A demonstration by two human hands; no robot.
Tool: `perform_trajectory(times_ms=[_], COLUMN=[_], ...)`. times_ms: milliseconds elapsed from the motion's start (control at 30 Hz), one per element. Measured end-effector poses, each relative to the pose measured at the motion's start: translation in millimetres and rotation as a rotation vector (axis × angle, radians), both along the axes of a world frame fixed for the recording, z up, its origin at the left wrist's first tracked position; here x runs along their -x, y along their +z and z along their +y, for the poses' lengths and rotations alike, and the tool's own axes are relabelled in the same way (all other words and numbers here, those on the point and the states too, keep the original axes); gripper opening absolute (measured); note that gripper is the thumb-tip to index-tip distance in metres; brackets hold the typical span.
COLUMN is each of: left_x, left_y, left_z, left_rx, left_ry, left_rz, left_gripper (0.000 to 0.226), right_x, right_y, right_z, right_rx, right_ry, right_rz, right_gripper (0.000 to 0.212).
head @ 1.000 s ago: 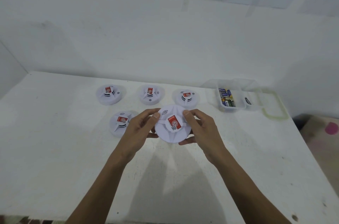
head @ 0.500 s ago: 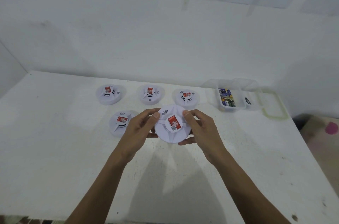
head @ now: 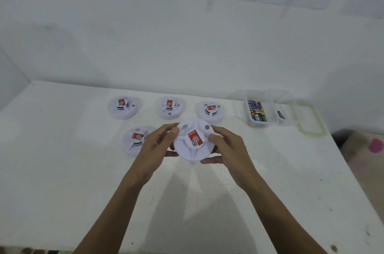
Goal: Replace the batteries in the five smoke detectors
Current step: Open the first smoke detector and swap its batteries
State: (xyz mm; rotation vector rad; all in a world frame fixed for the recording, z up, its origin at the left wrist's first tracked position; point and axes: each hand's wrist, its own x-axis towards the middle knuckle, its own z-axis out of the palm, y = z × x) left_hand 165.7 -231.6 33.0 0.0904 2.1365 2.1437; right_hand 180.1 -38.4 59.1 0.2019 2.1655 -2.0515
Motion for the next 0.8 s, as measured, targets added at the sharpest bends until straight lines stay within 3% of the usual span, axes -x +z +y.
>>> perform_trajectory(times_ms=[300, 633, 800], left_x=[9, 40, 50], left_y=[-10, -53, -80], left_z=[7, 36, 42], left_rx=[-0.1, -0.015, 0.24], left_ry=[-0.039, 0.087, -0.001], left_rz=[-0.082, -0.114, -0.093], left_gripper=[0.042, 0.027, 0.031], right_x=[4, 21, 21], right_y=[-13, -55, -73], right_z=[7, 24, 25], right_rx=[0.091, -0.451, -0.528], right_ry=[-0.078, -0.025, 0.012], right_rz=[-0.002, -0.032, -0.042], right_gripper=[0.029, 0.052, 0.031])
